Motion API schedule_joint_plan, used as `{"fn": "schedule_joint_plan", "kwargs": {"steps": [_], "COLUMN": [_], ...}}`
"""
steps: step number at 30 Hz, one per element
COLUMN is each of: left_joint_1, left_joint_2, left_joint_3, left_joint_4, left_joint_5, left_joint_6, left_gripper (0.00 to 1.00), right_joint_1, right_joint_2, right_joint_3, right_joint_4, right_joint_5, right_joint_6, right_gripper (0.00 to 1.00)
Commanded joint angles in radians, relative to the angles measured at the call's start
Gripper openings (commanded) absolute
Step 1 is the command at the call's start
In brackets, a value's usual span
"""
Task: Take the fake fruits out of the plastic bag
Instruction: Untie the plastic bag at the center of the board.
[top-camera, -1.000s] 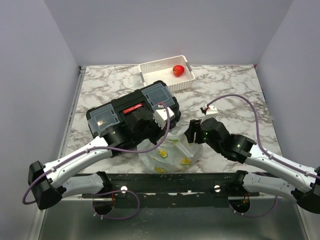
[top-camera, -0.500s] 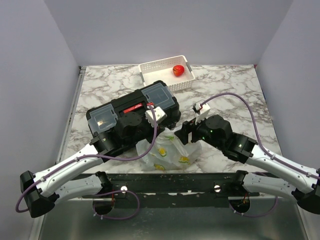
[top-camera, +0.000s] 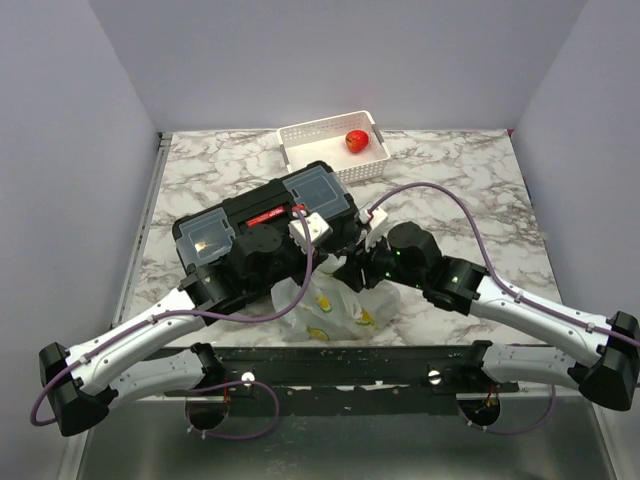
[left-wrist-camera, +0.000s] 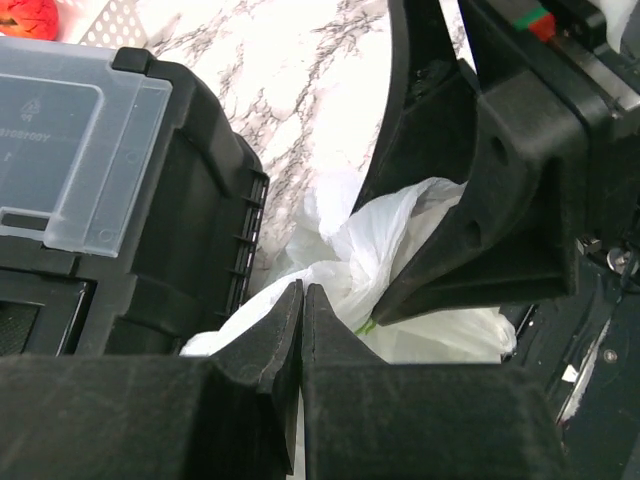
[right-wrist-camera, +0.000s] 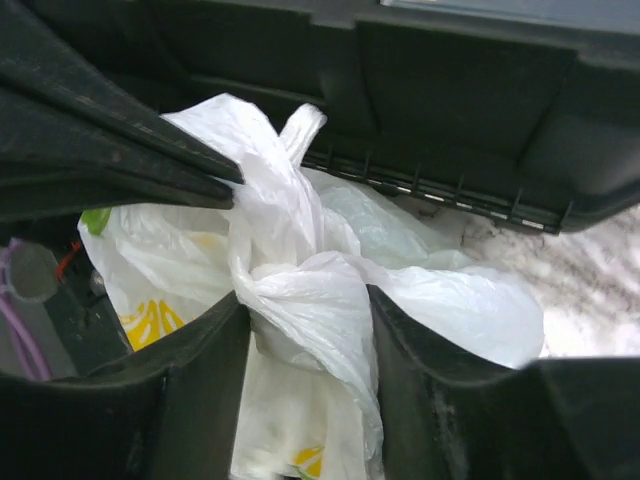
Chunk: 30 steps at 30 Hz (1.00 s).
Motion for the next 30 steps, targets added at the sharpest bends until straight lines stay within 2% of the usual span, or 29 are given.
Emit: {"fn": "schedule_joint_plan", "kwargs": {"steps": [1,3,8,10,11,14,18,20,24,29,30], "left_joint_1": [-0.005,-0.005,-0.005,-0.005,-0.005,-0.004,-0.005,-0.005,-0.005,-0.005,-0.005], "left_joint_2": [-0.022,-0.028,-0.048,-0.062,-0.069,-0.093,-0.114,-0.119,-0.125,-0.133,-0.135], "left_joint_3": [0.003,-0.005,-0.016,-0.028,-0.033,-0.052,-0.069,-0.077,-0.081,-0.087,-0.087], "left_joint_4": [0.016,0.025,0.035,0.042,0.047,0.073,0.104,0.114,0.126,0.135,0.135], "left_joint_5": [-0.069,-0.090,-0.206,-0.284,-0.308,-0.316,-0.285,-0.264,-0.233,-0.205,-0.199], "left_joint_6": [0.015,0.016,0.011,0.013,0.018,0.033,0.033,0.032,0.033,0.036,0.036], "left_gripper": [0.00,0.00,0.00,0.00,0.00,0.00,0.00,0.00,0.00,0.00,0.00], "right_joint_1": [-0.001,-0.001,-0.001,-0.002,-0.002,-0.002,-0.002,-0.002,-0.003,-0.001,-0.002], "right_joint_2": [0.003,-0.034,-0.191,-0.244,-0.263,-0.324,-0.381,-0.394,-0.370,-0.279,-0.271], "right_joint_3": [-0.005,-0.031,-0.129,-0.125,-0.119,-0.124,-0.127,-0.114,-0.054,0.074,0.085], "right_joint_4": [0.002,0.000,-0.006,-0.148,-0.247,-0.383,-0.475,-0.507,-0.498,-0.486,-0.471], "right_joint_5": [0.191,0.276,0.506,0.683,0.756,0.779,0.747,0.739,0.663,0.586,0.582], "right_joint_6": [0.063,0.098,0.245,0.416,0.511,0.612,0.646,0.651,0.552,0.418,0.397], "right_gripper": [0.41,0.35,0.34,0.19,0.16,0.16,0.24,0.34,0.55,0.67,0.72]}}
